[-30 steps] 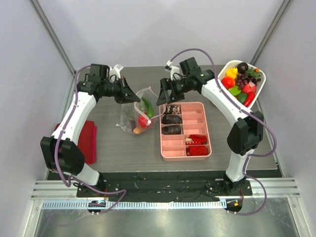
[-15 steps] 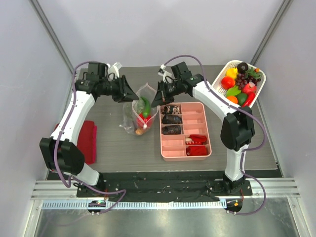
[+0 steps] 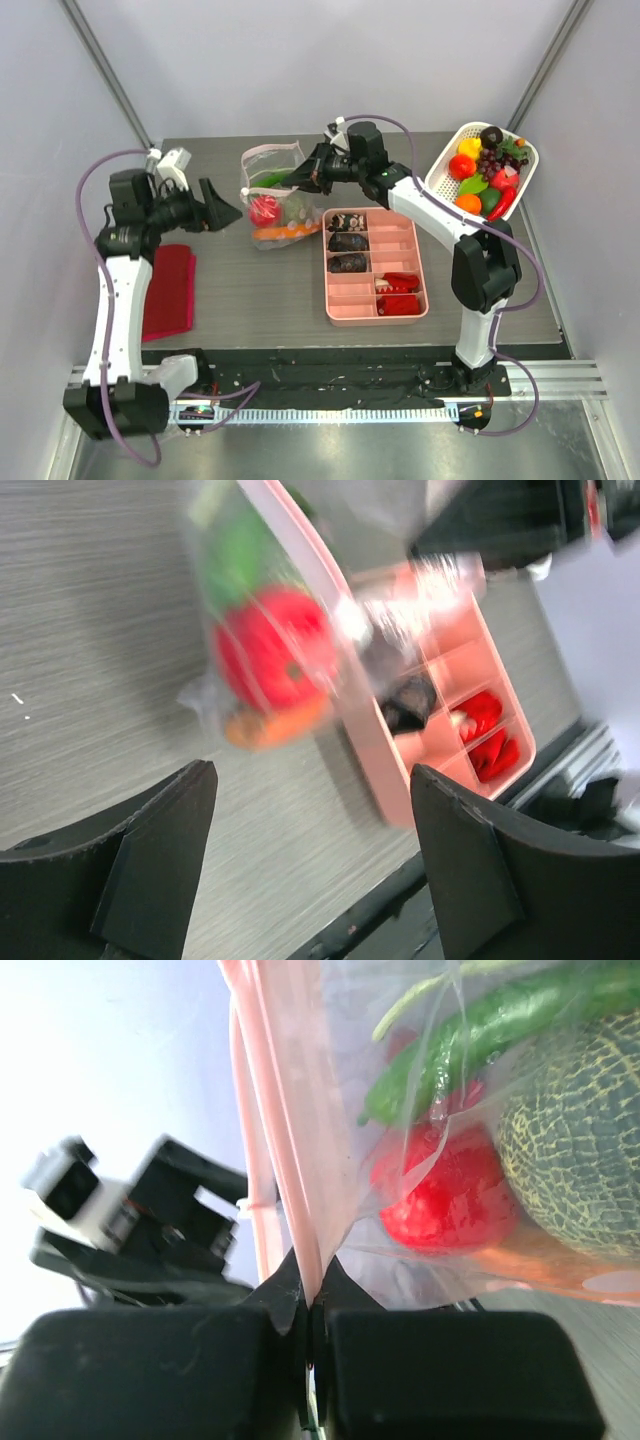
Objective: Place the food in the zip-top bag and seal the zipper
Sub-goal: Zip the zipper food storage bag at the center of the board.
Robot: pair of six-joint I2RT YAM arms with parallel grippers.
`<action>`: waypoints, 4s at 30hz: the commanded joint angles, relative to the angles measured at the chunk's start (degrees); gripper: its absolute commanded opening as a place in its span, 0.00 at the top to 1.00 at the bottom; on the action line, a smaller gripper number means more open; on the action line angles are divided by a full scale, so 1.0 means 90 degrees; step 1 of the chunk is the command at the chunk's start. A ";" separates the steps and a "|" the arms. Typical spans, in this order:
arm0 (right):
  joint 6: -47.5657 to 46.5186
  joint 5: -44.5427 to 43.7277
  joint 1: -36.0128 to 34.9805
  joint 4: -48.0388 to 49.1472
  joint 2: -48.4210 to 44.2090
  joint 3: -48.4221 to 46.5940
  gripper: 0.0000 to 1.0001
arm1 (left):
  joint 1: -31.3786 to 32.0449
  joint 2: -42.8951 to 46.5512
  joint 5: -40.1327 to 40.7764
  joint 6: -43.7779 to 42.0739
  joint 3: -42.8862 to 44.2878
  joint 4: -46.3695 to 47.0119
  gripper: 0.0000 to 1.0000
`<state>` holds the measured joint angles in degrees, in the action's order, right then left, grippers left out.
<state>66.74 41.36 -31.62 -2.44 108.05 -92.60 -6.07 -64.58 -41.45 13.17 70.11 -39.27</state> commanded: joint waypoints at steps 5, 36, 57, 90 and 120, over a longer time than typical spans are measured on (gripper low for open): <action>0.0885 -0.0162 -0.0149 0.1423 0.0143 -0.0092 0.99 | 0.0039 0.1072 -0.0736 -0.0877 -0.1832 0.2084 0.26; 0.0886 0.0160 -0.0100 0.1931 -0.0208 0.0522 0.99 | 0.0596 0.0202 -0.0492 0.0207 -0.2546 0.5692 1.00; -0.4968 0.1155 0.0876 -0.0742 -0.1146 -0.0120 0.18 | 0.0459 0.0788 -0.1887 -0.2535 -0.1716 0.3143 1.00; -1.7569 0.1000 -0.1741 -0.4582 -0.0541 -0.2065 0.25 | 0.0928 0.0456 -0.2846 -0.6627 -0.0544 -0.1202 1.00; -1.7953 -0.0425 -0.2444 -0.5354 0.0055 -0.2719 0.90 | 0.0957 0.0739 -0.2689 -0.7645 -0.0504 -0.2200 1.00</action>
<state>-96.12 41.50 -53.71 -51.11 108.18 -114.45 2.24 -60.14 -63.75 -54.24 63.86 -58.24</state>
